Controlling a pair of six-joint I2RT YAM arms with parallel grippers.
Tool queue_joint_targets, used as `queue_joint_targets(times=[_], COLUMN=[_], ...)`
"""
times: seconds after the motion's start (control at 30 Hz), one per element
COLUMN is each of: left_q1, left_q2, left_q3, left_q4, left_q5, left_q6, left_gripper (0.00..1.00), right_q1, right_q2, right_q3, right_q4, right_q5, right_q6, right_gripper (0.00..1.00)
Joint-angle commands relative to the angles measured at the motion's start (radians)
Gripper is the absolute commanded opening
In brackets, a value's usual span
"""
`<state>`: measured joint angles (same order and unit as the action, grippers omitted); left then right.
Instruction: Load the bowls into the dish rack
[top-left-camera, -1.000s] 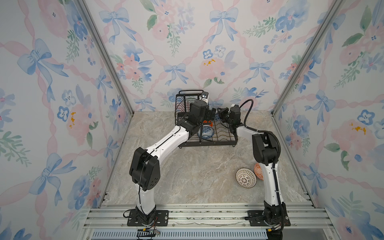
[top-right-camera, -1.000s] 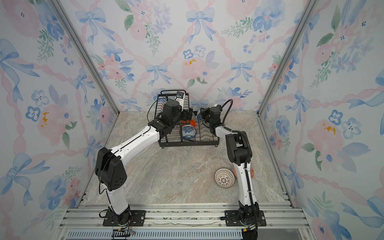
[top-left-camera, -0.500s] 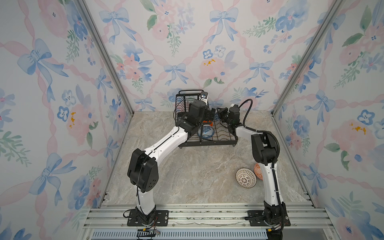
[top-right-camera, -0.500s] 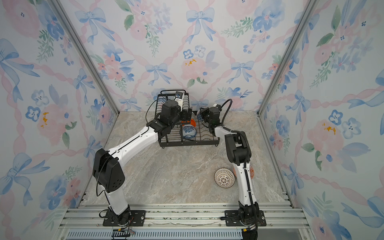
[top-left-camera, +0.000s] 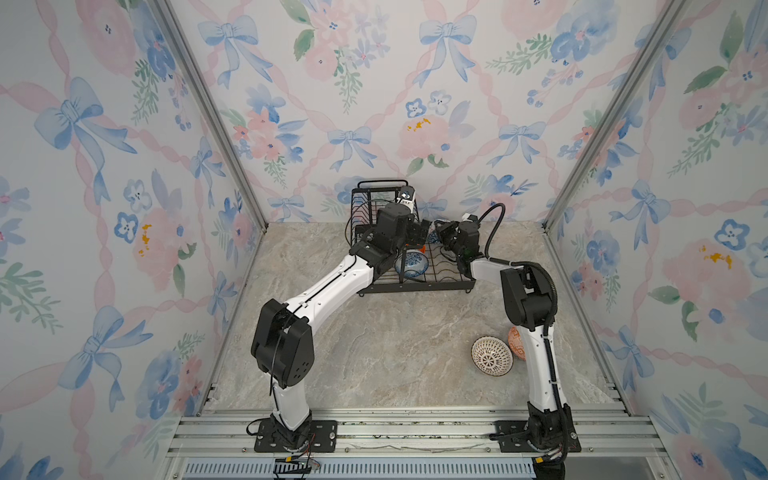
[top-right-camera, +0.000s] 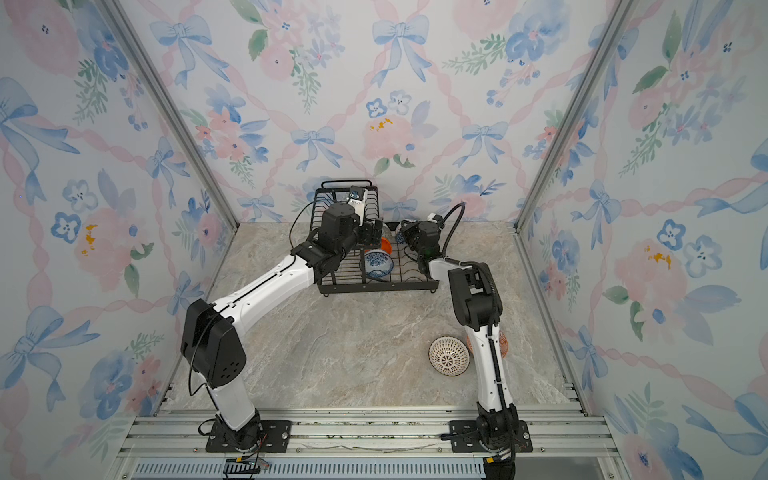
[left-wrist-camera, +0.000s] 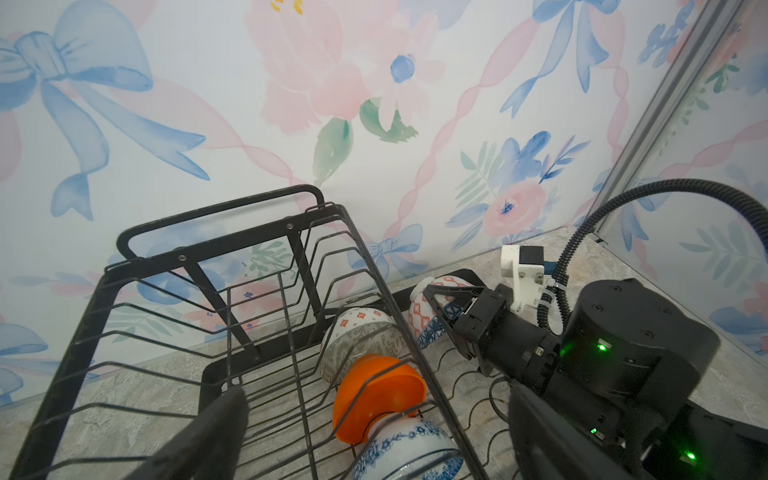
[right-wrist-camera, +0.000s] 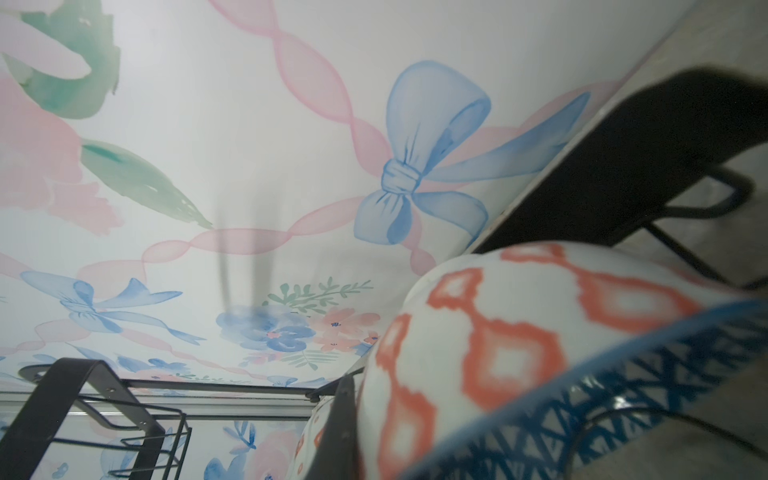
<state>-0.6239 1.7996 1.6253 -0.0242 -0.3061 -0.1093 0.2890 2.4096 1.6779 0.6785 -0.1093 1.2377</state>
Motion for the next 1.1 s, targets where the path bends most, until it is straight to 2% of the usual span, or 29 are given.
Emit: queue_joint_targets(times=[0.0, 0.4, 1.07], left_q1=[0.006, 0.006, 0.001], left_q2=[-0.035, -0.038, -0.059], left_q3=[-0.008, -0.012, -0.041], left_q4=[0.017, 0.017, 0.017], left_q5=[0.011, 0.017, 0.013], left_q6=[-0.01, -0.02, -0.028], left_gripper=[0.98, 0.98, 0.98], right_q1=[0.003, 0.009, 0.015], right_q2=[-0.016, -0.044, -0.072], right_q3=[-0.019, -0.031, -0.049], right_q4=[0.043, -0.036, -0.121], right_q5=[0.005, 0.033, 0.07], right_q6=[-0.004, 0.029, 0.097], right_gripper=[0.0, 0.0, 0.09])
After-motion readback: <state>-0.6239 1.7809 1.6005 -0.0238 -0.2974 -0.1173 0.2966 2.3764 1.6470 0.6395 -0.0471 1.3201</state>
